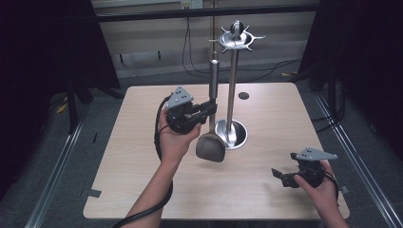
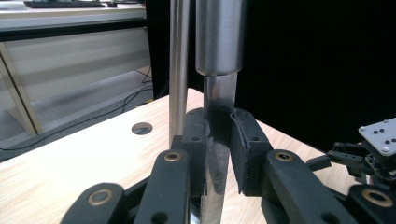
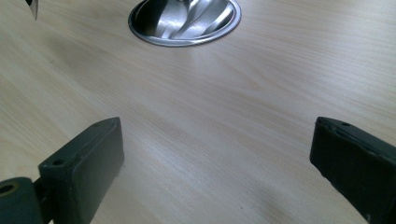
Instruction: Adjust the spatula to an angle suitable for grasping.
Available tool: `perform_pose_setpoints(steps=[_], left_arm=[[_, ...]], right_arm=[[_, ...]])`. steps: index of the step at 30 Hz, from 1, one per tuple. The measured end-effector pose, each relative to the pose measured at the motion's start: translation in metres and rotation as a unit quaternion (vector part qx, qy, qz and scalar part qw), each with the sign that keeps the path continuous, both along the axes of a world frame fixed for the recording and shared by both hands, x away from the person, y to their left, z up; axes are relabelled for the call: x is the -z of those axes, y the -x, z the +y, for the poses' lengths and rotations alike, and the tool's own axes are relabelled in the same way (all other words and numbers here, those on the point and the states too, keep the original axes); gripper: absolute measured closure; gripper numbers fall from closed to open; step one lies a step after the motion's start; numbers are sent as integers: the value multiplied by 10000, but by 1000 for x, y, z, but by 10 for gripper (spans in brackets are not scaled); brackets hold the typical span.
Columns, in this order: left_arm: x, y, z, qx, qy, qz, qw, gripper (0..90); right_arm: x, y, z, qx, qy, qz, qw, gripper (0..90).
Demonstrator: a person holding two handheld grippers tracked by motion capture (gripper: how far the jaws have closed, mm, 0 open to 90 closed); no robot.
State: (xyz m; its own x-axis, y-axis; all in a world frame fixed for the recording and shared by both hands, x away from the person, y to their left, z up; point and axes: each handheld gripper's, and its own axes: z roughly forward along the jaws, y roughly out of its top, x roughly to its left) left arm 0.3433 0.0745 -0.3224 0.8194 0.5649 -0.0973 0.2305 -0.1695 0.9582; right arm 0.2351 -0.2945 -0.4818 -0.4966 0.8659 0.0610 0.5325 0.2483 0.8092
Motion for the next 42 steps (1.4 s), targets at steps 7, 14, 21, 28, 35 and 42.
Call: perform_pose_setpoints(steps=[7,14,21,28,35,42], left_arm=[[0,-3,-6,-2,-19,23,10000,772],[1,-8,-10,37,16,73,10000,772],[3,-12,-14,54,50,82,9999,772],[6,-15,-17,97,8,117,9999,773],[8,-16,-19,84,73,115,9999,772],[11,-18,-20,84,92,88,9999,771]], right_arm=[[0,0,0,-6,0,-5,10000,26],[1,0,0,-15,5,-3,10000,26],[1,0,-1,-8,15,2,10000,26],[2,-1,-1,-29,5,21,10000,26],[1,0,-2,3,-6,9,10000,26],[1,-1,-1,-7,4,-11,10000,26]])
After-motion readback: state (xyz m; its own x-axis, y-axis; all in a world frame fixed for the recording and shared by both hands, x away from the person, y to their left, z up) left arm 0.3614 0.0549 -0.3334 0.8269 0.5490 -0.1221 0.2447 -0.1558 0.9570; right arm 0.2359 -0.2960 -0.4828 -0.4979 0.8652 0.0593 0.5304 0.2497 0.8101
